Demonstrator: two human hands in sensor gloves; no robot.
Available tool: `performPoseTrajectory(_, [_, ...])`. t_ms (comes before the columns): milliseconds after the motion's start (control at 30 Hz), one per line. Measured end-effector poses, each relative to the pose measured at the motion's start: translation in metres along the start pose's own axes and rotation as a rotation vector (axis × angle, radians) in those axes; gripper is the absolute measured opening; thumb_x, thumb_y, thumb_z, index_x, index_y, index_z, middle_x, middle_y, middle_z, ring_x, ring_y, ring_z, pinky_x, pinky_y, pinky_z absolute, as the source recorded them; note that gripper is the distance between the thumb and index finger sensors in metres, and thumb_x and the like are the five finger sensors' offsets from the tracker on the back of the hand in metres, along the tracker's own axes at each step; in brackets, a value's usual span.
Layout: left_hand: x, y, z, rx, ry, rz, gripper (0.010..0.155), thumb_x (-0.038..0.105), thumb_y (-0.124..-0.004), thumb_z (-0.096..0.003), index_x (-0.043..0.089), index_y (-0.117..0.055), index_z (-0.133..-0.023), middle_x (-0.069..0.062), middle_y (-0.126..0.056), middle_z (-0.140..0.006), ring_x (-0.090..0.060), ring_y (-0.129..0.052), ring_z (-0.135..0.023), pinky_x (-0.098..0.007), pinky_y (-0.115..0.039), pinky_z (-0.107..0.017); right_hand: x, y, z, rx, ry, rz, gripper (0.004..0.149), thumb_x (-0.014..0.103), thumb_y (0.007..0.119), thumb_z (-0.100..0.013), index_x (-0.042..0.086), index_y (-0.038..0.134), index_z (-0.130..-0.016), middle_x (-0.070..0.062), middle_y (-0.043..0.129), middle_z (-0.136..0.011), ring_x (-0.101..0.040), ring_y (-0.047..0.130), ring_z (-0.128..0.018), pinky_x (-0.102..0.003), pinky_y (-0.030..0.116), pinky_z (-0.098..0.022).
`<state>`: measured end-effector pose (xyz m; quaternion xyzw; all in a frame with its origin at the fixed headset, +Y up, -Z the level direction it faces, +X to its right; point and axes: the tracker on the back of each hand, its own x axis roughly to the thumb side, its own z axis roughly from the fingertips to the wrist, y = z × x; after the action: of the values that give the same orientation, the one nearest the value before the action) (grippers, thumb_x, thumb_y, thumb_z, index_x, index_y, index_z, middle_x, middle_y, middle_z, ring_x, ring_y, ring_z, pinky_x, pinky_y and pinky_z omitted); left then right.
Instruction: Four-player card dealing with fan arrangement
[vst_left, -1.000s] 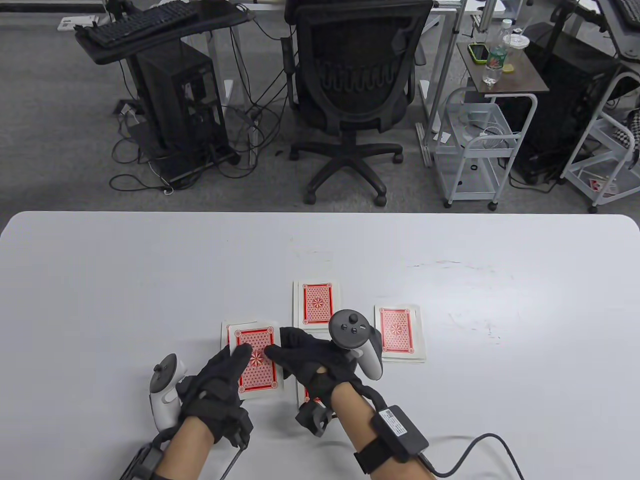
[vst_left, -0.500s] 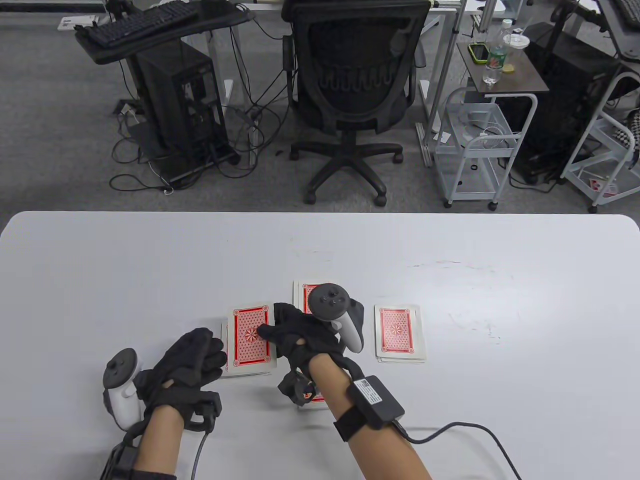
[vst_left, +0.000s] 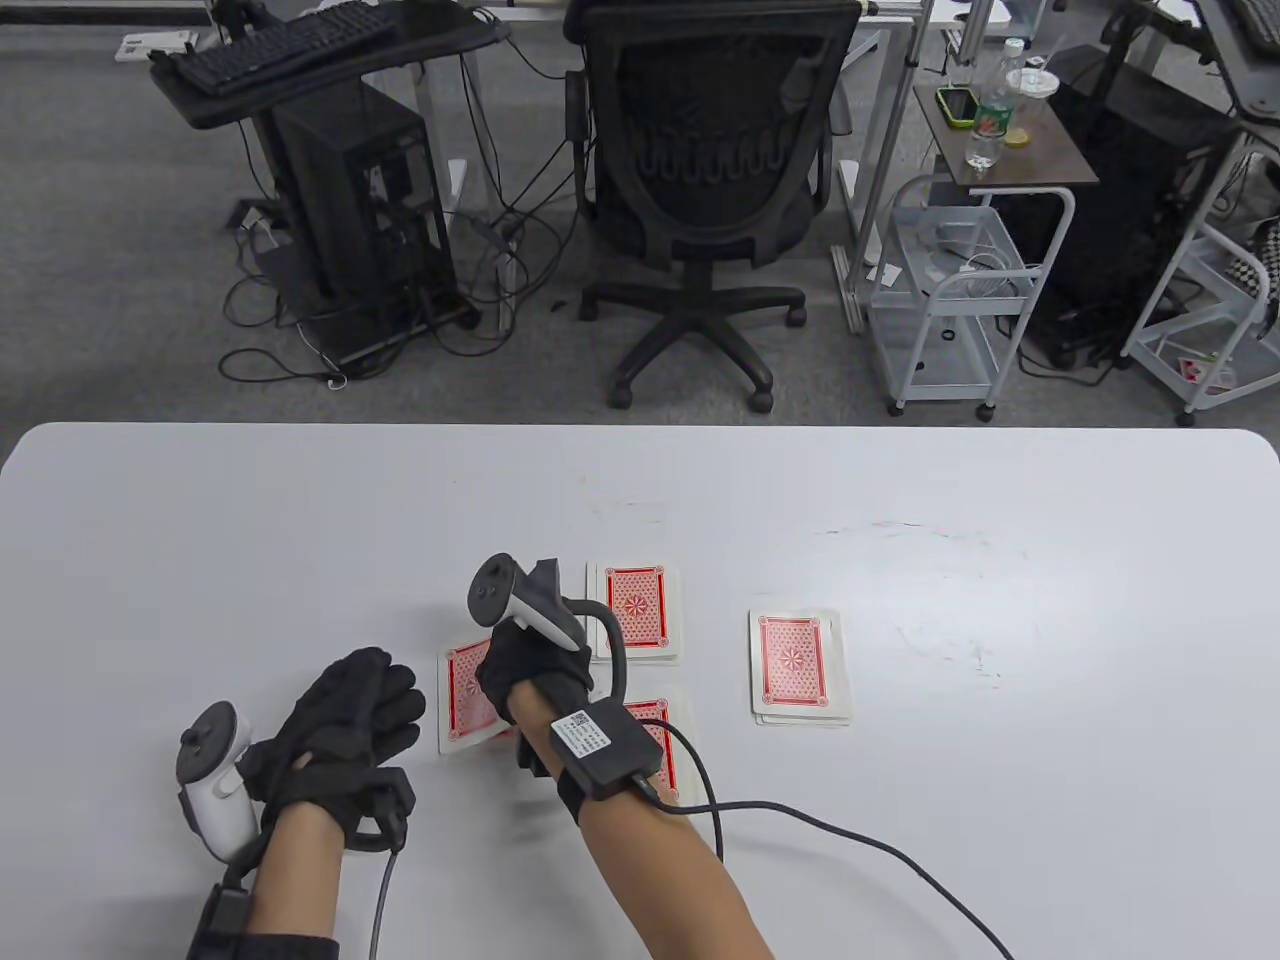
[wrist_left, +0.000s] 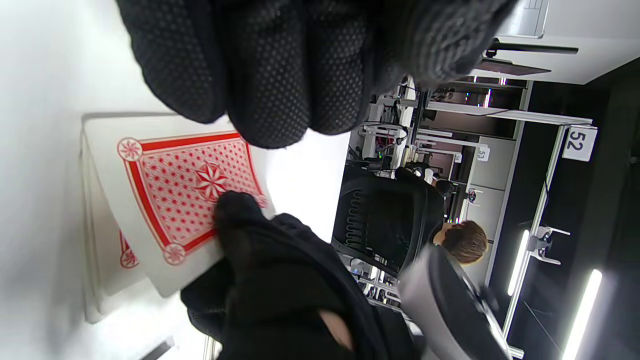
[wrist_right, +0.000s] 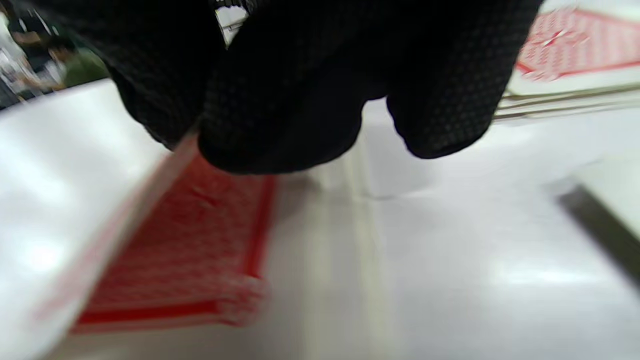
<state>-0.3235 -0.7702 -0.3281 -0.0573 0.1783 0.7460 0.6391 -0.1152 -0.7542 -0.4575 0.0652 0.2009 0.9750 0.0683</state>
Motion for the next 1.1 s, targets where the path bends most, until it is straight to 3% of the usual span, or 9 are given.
performPoseTrajectory(100, [0.0, -0.003, 0.0, -0.009, -0.003, -0.029, 0.047, 0.045, -0.077, -0.0542, 0.027, -0.07, -0.097, 0.004, -0.088, -0.091, -0.03, -0.098, -0.076, -0.049, -0.083, -0.057, 0.001, 0.005, -0.002, -0.008, 0.04, 0.128, 0.082, 0.043, 0.085, -0.051, -0.003, 0.045, -0.106, -0.002, 0.084, -0.072, -0.007, 0.098, -0.032, -0.048, 0.079, -0.045])
performPoseTrajectory(300, [-0.001, -0.013, 0.0, -0.03, -0.016, -0.07, 0.047, 0.044, -0.078, -0.0537, 0.026, -0.07, -0.097, 0.003, -0.089, -0.09, -0.03, -0.098, -0.075, -0.05, -0.083, -0.056, -0.008, -0.007, 0.015, -0.037, -0.014, 0.081, 0.079, 0.048, 0.082, -0.053, 0.002, 0.047, -0.107, -0.003, 0.084, -0.075, -0.01, 0.099, -0.036, -0.049, 0.078, -0.048])
performPoseTrajectory(500, [0.002, -0.034, 0.001, -0.078, -0.093, -0.256, 0.048, 0.045, -0.079, -0.0533, 0.027, -0.07, -0.097, 0.003, -0.089, -0.091, -0.03, -0.098, -0.076, -0.049, -0.082, -0.057, -0.036, -0.035, 0.058, -0.105, -0.083, -0.019, 0.073, 0.05, 0.077, -0.056, 0.007, 0.051, -0.108, -0.011, 0.078, -0.087, -0.022, 0.1, -0.056, -0.056, 0.071, -0.056])
performPoseTrajectory(633, [0.006, -0.05, 0.004, -0.1, -0.18, -0.41, 0.049, 0.044, -0.079, -0.0527, 0.027, -0.07, -0.097, 0.003, -0.088, -0.093, -0.031, -0.096, -0.079, -0.05, -0.081, -0.059, -0.061, -0.041, 0.085, -0.126, -0.118, -0.026, 0.063, 0.044, 0.076, -0.058, 0.008, 0.056, -0.106, -0.013, 0.075, -0.092, -0.027, 0.098, -0.065, -0.059, 0.068, -0.058])
performPoseTrajectory(767, [0.009, -0.074, 0.013, -0.154, -0.265, -0.609, 0.051, 0.045, -0.08, -0.0518, 0.028, -0.068, -0.098, 0.002, -0.085, -0.096, -0.033, -0.092, -0.084, -0.051, -0.078, -0.062, -0.092, -0.029, 0.104, -0.122, -0.2, -0.114, 0.059, 0.04, 0.076, -0.059, 0.008, 0.057, -0.106, -0.014, 0.074, -0.092, -0.03, 0.097, -0.068, -0.06, 0.068, -0.057])
performPoseTrajectory(867, [0.008, -0.093, 0.021, -0.182, -0.325, -0.761, 0.053, 0.046, -0.08, -0.0511, 0.029, -0.066, -0.1, 0.002, -0.081, -0.1, -0.034, -0.086, -0.09, -0.052, -0.073, -0.066, -0.108, -0.014, 0.113, -0.14, -0.171, -0.08, 0.062, 0.042, 0.076, -0.058, 0.009, 0.056, -0.107, -0.018, 0.068, -0.097, -0.036, 0.091, -0.076, -0.062, 0.065, -0.057])
performPoseTrajectory(967, [0.004, -0.112, 0.025, -0.219, -0.382, -0.933, 0.057, 0.048, -0.08, -0.0497, 0.032, -0.063, -0.102, 0.002, -0.074, -0.106, -0.037, -0.077, -0.097, -0.054, -0.066, -0.071, -0.116, 0.005, 0.114, -0.107, -0.136, -0.034, 0.064, 0.044, 0.075, -0.058, 0.009, 0.054, -0.108, -0.023, 0.057, -0.103, -0.046, 0.08, -0.087, -0.065, 0.06, -0.059])
performPoseTrajectory(1100, [-0.005, -0.127, 0.029, -0.226, -0.401, -1.058, 0.062, 0.05, -0.079, -0.0488, 0.034, -0.057, -0.105, 0.0, -0.062, -0.112, -0.04, -0.061, -0.105, -0.055, -0.055, -0.075, -0.111, 0.024, 0.113, -0.008, -0.116, -0.028, 0.077, 0.048, 0.072, -0.059, 0.003, 0.037, -0.112, -0.032, 0.037, -0.107, -0.059, 0.057, -0.097, -0.07, 0.051, -0.062])
